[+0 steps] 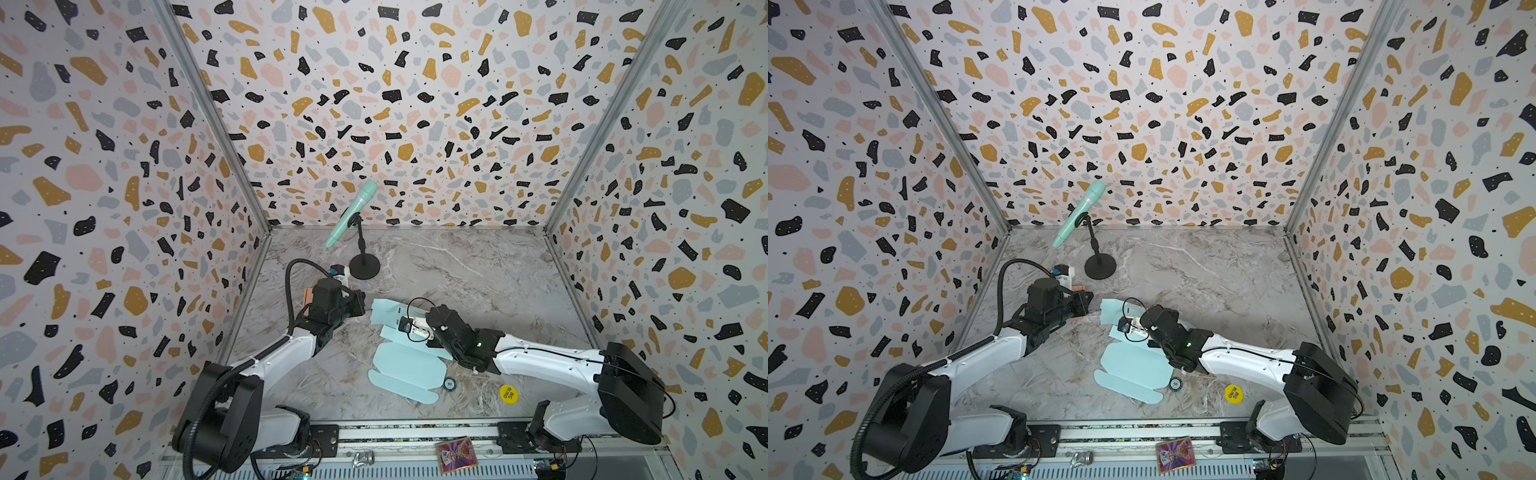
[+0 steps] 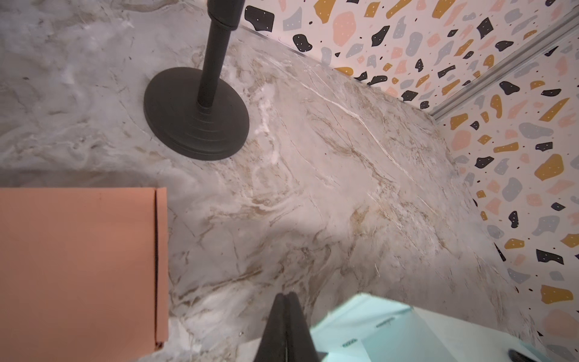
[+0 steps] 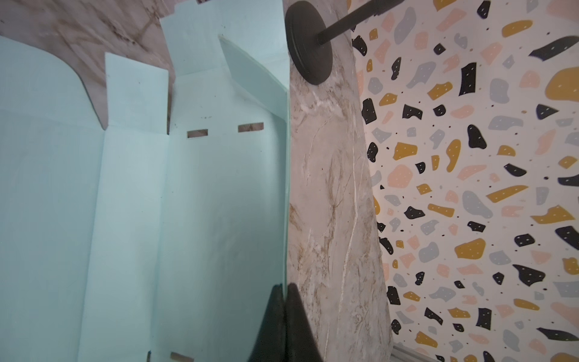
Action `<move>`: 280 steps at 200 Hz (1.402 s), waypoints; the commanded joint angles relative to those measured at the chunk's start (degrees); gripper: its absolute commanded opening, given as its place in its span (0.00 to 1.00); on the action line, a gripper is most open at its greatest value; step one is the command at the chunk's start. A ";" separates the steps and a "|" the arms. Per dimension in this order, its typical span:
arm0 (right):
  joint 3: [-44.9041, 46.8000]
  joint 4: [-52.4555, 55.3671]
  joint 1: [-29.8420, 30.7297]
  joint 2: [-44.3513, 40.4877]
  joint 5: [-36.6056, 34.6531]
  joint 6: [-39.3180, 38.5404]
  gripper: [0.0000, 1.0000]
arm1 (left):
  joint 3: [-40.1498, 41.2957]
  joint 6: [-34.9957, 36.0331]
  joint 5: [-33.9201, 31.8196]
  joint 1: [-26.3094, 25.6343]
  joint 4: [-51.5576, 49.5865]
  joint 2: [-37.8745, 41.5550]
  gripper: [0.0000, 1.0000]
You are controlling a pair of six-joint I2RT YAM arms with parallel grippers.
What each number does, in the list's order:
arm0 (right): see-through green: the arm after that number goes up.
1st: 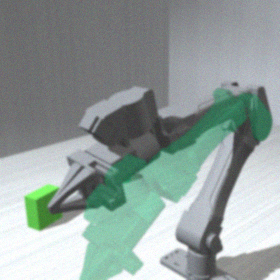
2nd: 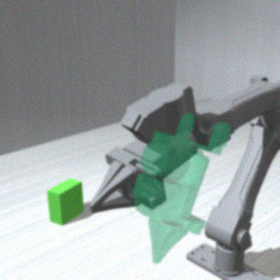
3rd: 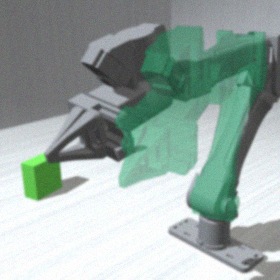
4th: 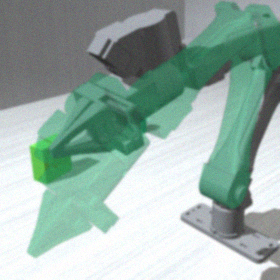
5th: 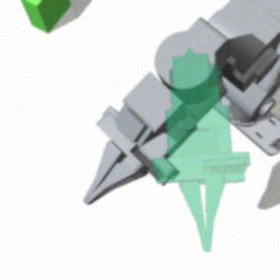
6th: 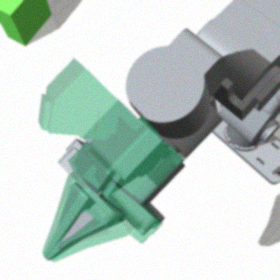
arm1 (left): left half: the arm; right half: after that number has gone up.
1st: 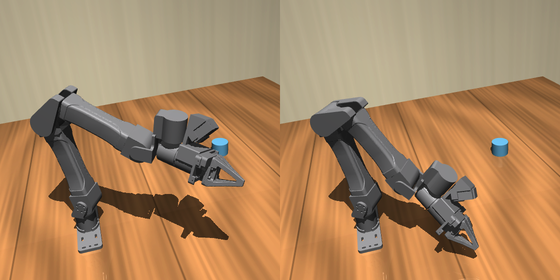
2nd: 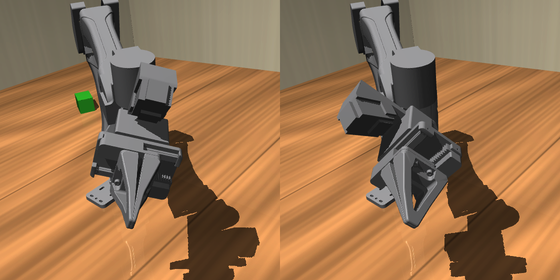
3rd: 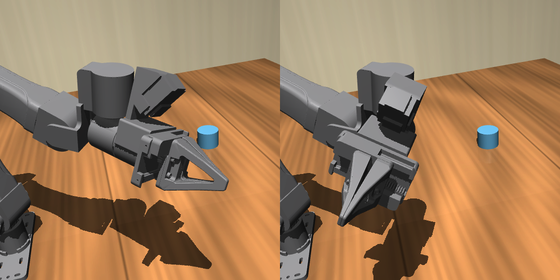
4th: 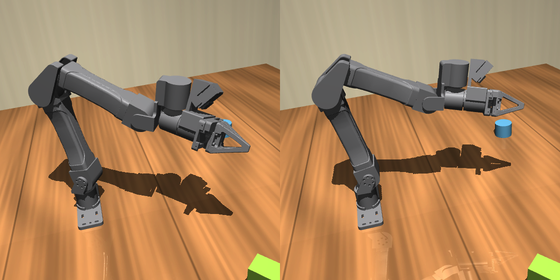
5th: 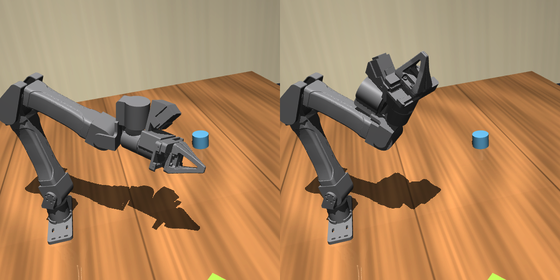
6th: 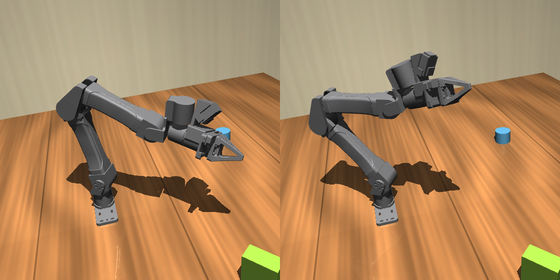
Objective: Assemble paper box
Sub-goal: First fold the bottom flaps of a flat cardboard box at the center of the table.
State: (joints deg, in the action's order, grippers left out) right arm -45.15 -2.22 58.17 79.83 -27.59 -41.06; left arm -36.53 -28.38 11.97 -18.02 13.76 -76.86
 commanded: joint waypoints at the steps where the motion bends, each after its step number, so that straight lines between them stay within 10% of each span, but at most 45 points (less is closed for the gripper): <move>1: 0.56 -1.70 0.95 -1.48 -2.48 -4.47 0.00 | -2.82 3.37 2.14 0.36 0.01 -4.24 0.07; 86: 3.20 -8.18 3.09 -2.55 -4.19 -13.40 0.00 | -5.25 6.51 5.26 -0.26 1.62 -13.74 0.14; 280: 8.10 -23.23 2.25 2.40 -5.49 -23.57 0.00 | 7.42 3.54 7.73 -7.81 10.05 -3.97 0.24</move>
State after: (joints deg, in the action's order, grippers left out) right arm -37.69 -22.13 59.99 81.93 -31.66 -62.63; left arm -31.09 -23.62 18.85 -24.73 19.44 -82.13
